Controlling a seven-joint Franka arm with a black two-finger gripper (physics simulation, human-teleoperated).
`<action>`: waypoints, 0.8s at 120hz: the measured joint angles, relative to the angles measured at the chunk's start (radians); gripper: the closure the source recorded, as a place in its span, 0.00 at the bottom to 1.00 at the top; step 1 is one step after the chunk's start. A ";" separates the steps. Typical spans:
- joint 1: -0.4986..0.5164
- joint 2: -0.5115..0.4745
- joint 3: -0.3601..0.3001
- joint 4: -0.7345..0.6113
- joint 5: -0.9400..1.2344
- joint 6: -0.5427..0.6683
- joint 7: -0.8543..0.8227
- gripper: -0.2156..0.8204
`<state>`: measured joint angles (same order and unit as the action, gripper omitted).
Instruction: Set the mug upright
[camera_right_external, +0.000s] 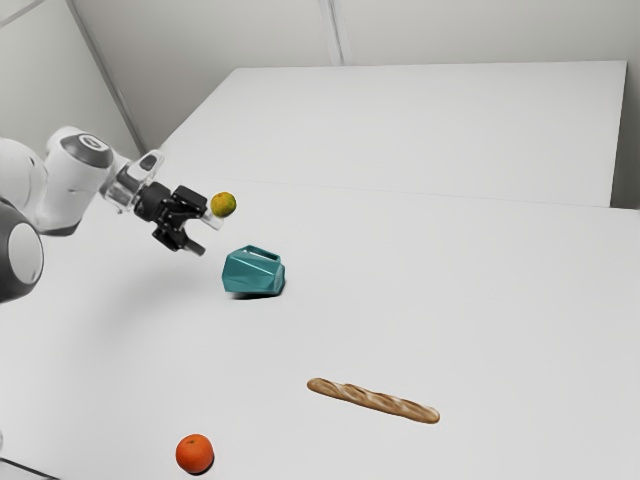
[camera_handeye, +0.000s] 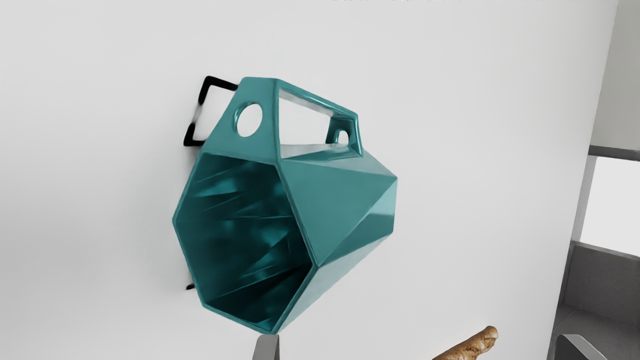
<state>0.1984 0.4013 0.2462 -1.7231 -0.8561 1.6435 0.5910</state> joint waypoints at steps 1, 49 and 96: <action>0.000 0.000 0.000 -0.004 -0.004 0.003 0.004 0.21; 0.000 0.063 -0.006 -0.088 -0.192 0.086 0.126 0.21; -0.001 0.070 -0.036 -0.143 -0.305 0.057 0.190 0.48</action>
<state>0.1979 0.4710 0.2102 -1.8663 -1.1615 1.7001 0.7815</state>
